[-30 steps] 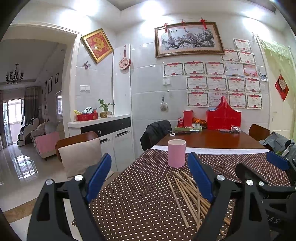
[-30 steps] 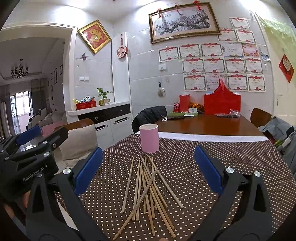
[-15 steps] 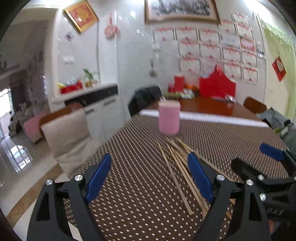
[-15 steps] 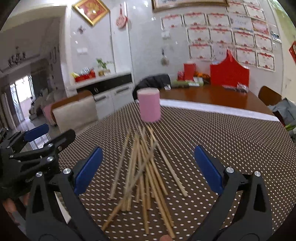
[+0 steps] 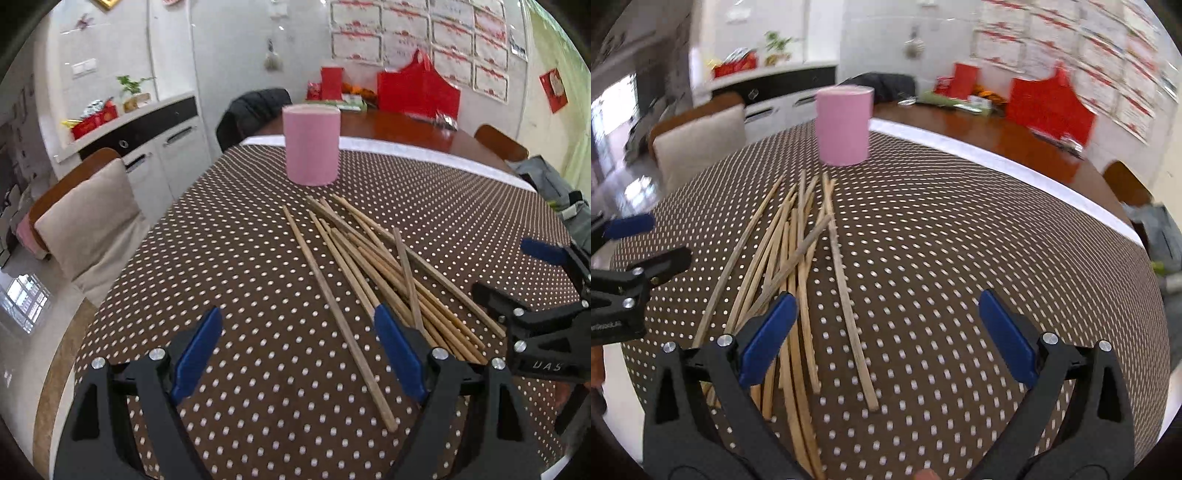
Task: Organize utensils
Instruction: 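Lower the left gripper onto one wooden chopstick and close while the right gripper grasps another, then lift the held chopsticks upright and carry both grippers over the pink cup, then lower the chopsticks into the pink cup and open both grippers, then move both open grippers back over the chopstick pile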
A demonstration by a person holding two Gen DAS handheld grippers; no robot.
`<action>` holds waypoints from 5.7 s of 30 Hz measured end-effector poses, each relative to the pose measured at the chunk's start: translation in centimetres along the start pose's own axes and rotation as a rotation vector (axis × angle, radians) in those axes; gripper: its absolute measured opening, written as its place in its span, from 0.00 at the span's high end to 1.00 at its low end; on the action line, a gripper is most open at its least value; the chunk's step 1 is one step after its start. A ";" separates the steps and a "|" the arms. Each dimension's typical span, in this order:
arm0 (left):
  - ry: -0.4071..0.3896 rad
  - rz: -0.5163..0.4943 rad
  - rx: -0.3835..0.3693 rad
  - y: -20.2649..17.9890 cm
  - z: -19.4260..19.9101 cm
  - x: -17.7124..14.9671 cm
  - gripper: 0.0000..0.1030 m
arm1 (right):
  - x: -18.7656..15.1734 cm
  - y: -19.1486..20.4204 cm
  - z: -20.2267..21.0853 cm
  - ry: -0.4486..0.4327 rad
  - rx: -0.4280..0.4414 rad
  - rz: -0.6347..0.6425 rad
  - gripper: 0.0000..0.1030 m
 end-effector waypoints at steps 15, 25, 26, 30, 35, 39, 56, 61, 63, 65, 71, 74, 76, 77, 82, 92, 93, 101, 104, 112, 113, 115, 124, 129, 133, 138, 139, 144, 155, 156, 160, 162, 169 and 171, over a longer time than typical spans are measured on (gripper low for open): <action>0.284 -0.004 -0.100 0.9 -9.8 4.5 0.50 | 3.4 0.9 -8.5 0.344 0.134 0.157 0.49; 0.357 0.000 -0.091 2.3 -13.3 7.9 0.80 | 7.6 2.4 -13.2 0.497 0.146 0.238 0.55; 0.358 0.003 -0.092 2.5 -13.5 8.1 0.86 | 8.0 2.8 -13.7 0.521 0.181 0.228 0.65; 0.352 0.026 -0.104 3.1 -13.7 8.1 0.94 | 9.7 3.4 -15.5 0.553 0.205 0.235 0.85; 0.306 0.069 -0.142 3.5 -13.5 8.4 0.95 | 10.8 3.0 -16.3 0.544 0.245 0.180 0.94; 0.224 0.086 -0.150 3.6 -12.5 9.8 0.95 | 12.5 1.6 -15.8 0.469 0.276 0.115 0.94; -0.276 0.108 -0.188 4.5 -7.5 20.2 0.95 | 20.7 -0.8 -9.2 0.080 0.406 -0.002 0.94; -0.405 0.064 -0.160 2.9 -5.1 23.4 0.95 | 20.9 0.0 -7.2 -0.025 0.412 -0.044 0.94; -0.449 0.069 -0.154 2.7 -4.7 24.7 0.95 | 22.2 -0.2 -7.0 -0.073 0.432 -0.083 0.94; -0.491 0.075 -0.144 2.9 -4.4 25.8 0.95 | 22.8 -0.6 -6.5 -0.115 0.431 -0.104 0.94; -0.616 0.102 -0.098 3.8 -3.8 29.1 0.94 | 26.7 -0.9 -5.7 -0.298 0.443 -0.184 0.94; -0.650 0.147 -0.103 4.6 -4.0 30.3 0.95 | 28.0 -1.0 -5.8 -0.347 0.451 -0.217 0.94; -0.684 0.159 -0.090 4.9 -4.0 30.9 0.95 | 28.6 -1.1 -5.9 -0.383 0.439 -0.225 0.94; -0.694 0.160 -0.086 5.0 -4.1 31.0 0.94 | 29.1 -1.1 -6.0 -0.409 0.431 -0.236 0.94; -0.766 0.189 -0.032 5.9 -4.7 31.7 0.94 | 30.3 -1.2 -6.4 -0.512 0.376 -0.256 0.94; -0.795 0.219 0.018 6.7 -7.6 32.2 0.94 | 30.7 -1.4 -7.7 -0.619 0.315 -0.295 0.94; -0.784 0.220 0.015 6.6 -8.0 32.1 0.94 | 30.7 -1.4 -8.0 -0.622 0.306 -0.299 0.94; -0.713 0.199 0.023 6.8 -9.9 30.5 0.94 | 30.7 -1.0 -9.2 -0.636 0.317 -0.305 0.94; -0.689 0.201 0.012 7.1 -10.0 30.1 0.92 | 30.7 -0.5 -9.1 -0.639 0.325 -0.295 0.94; -0.650 0.181 0.024 7.4 -9.5 29.0 0.70 | 29.6 0.3 -9.7 -0.600 0.340 -0.269 0.93; -0.648 0.185 0.024 7.5 -9.3 28.8 0.66 | 29.5 0.3 -9.7 -0.599 0.336 -0.264 0.93; -0.639 0.179 0.037 7.7 -9.0 28.6 0.63 | 29.3 0.3 -9.6 -0.589 0.343 -0.258 0.93; -0.629 0.153 0.082 8.0 -7.2 27.6 0.45 | 28.1 0.1 -9.1 -0.554 0.333 -0.227 0.93; -0.602 0.164 0.088 8.3 -6.8 27.0 0.43 | 27.4 0.1 -9.3 -0.514 0.329 -0.209 0.93; -0.583 0.180 0.081 8.5 -6.5 26.5 0.40 | 26.6 0.6 -9.5 -0.480 0.327 -0.192 0.93; -0.568 0.173 0.083 8.5 -6.0 25.8 0.38 | 25.7 1.1 -9.8 -0.427 0.320 -0.183 0.93; -0.562 0.174 0.084 8.5 -5.9 25.7 0.38 | 25.6 1.1 -9.9 -0.415 0.318 -0.185 0.92; -0.549 0.188 0.091 8.9 -5.1 25.0 0.38 | 24.5 1.2 -9.2 -0.411 0.304 -0.188 0.58; -0.509 0.193 0.109 9.0 -2.4 21.9 0.36 | 22.4 0.6 -6.4 -0.395 0.283 -0.182 0.55; -0.498 0.189 0.110 8.9 -2.2 21.4 0.35 | 21.9 0.5 -6.0 -0.387 0.280 -0.174 0.54; -0.420 0.173 0.096 8.4 -2.3 19.2 0.35 | 19.8 0.3 -5.3 -0.331 0.271 -0.136 0.51; -0.357 0.156 0.079 7.9 -2.5 17.7 0.35 | 18.5 0.2 -5.3 -0.288 0.265 -0.118 0.50; -0.157 0.090 -0.056 4.2 -3.6 12.3 0.35 | 12.0 -0.6 -5.4 -0.114 0.244 -0.087 0.50; -0.101 0.065 -0.095 2.6 -3.9 10.5 0.35 | 10.3 -0.9 -5.0 -0.078 0.238 -0.085 0.50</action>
Point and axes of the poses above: each gripper's, at about its wrist camera, not at the fingertips, and z roughly against the way its jaws point, y to its left, x to its top, the point moved 5 cm from there along -z, roughly the way its jaws point, and after that the axes turned 7 degrees about -z, right-handed, at the moved point
